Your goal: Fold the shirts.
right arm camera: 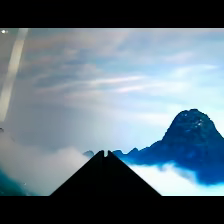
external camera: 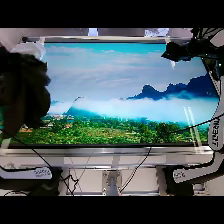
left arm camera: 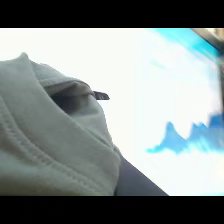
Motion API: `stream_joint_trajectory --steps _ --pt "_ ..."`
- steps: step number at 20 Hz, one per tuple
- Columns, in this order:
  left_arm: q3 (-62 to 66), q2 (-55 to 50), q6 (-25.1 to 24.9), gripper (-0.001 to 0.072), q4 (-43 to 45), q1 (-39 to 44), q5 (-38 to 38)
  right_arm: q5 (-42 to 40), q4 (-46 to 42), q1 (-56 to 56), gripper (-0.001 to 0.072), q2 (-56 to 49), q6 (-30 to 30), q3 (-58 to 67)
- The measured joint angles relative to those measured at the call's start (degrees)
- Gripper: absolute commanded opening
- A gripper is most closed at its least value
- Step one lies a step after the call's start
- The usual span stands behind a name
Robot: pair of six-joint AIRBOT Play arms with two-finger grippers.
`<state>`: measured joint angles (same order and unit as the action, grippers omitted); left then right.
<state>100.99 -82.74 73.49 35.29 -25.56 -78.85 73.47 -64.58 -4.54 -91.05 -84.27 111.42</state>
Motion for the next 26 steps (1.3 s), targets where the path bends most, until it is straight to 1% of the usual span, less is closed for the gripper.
stream_joint_trajectory --steps 1,2,3,5,8,10,12,14,16,18,21,22,23,24,25,26 --pt "0.2 1.8 0.3 0.0009 -0.2 4.0 1.7 -0.4 -1.9 0.0 0.0078 0.0 0.0 0.0" --pt "0.9 3.4 0.8 0.0008 -0.5 8.7 3.8 -0.9 -3.6 -0.1 0.0224 0.0 0.0 0.0" --pt "1.8 4.5 1.1 0.0007 -0.8 13.6 6.1 -1.5 -5.4 -0.1 0.0329 0.0 0.1 0.0" --pt "3.7 5.7 1.4 0.0007 -0.7 23.0 11.9 -3.5 -8.5 -0.1 0.0335 0.0 0.4 0.0" --pt "5.5 6.6 1.2 0.0007 0.1 38.0 23.1 -7.7 -11.4 -0.1 0.0333 0.0 0.5 0.0" --pt "6.1 6.5 0.8 0.0007 3.2 46.2 28.8 -10.6 -13.1 -0.2 0.0333 0.2 0.5 0.1" --pt "6.3 5.6 1.6 0.0007 7.7 52.2 31.6 -13.0 -14.1 -0.6 0.0334 0.7 0.2 0.2" --pt "6.4 3.3 4.4 0.0008 12.7 55.6 32.2 -15.4 -14.3 -1.6 0.0334 1.5 0.0 0.4" --pt "6.5 -0.7 6.7 0.0008 15.6 57.5 32.3 -16.5 -13.2 -3.1 0.0334 2.5 0.0 0.5" --pt "6.6 -6.4 8.3 0.0009 16.3 58.5 33.1 -16.3 -10.6 -4.7 0.0334 3.3 0.9 0.5" --pt "6.6 -16.8 9.1 0.0013 13.5 59.2 35.6 -13.6 -6.6 -6.4 0.0334 4.0 2.6 0.3" --pt "6.6 -20.1 9.1 0.009 12.2 59.3 36.5 -12.3 -5.4 -6.8 0.0334 4.0 3.4 0.0" --pt "6.6 -23.4 9.1 0.0305 11.0 59.4 37.4 -11.1 -4.0 -6.9 0.0334 4.2 4.3 -0.7" --pt "6.6 -26.2 9.1 0.0444 10.4 59.4 38.0 -10.1 -2.6 -7.1 0.0334 4.2 5.5 -1.5" --pt "6.6 -28.7 9.1 0.0471 9.6 59.4 38.3 -9.3 -1.0 -7.2 0.0333 4.2 6.8 -2.7" --pt "6.6 -30.5 9.0 0.0473 9.4 59.3 38.6 -8.6 0.4 -7.3 0.0334 4.2 8.2 -4.1"
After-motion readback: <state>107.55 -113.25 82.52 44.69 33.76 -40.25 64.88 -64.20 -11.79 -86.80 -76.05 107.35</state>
